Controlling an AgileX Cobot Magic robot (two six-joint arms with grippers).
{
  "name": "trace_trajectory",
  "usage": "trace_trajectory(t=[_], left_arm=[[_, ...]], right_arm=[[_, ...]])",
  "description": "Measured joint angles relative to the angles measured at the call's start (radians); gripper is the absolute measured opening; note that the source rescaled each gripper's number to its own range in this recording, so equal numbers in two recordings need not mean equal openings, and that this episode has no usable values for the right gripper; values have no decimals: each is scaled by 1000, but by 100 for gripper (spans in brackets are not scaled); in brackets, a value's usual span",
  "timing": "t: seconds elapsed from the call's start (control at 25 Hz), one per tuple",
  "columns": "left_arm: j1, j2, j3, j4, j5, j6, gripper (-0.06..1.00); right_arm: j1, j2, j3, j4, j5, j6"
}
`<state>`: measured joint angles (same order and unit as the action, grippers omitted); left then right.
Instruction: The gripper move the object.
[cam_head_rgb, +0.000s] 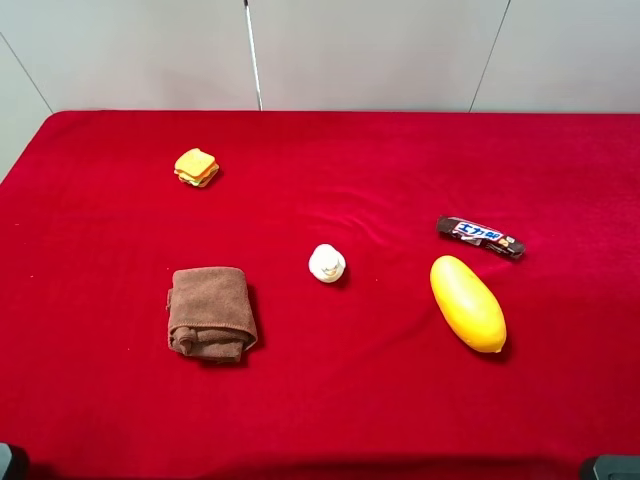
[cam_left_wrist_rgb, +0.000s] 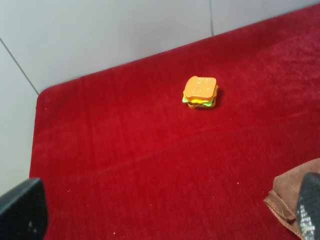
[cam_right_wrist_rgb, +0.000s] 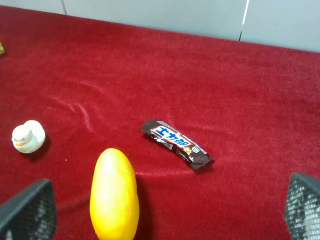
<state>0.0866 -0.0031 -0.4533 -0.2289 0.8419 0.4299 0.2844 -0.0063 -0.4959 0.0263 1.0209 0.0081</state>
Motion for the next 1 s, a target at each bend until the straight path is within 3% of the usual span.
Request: trace_trajectory(t=[1.0], left_arm=[[0, 0, 0, 0, 0, 0, 100]], right_arm=[[0, 0, 0, 1, 0, 0]])
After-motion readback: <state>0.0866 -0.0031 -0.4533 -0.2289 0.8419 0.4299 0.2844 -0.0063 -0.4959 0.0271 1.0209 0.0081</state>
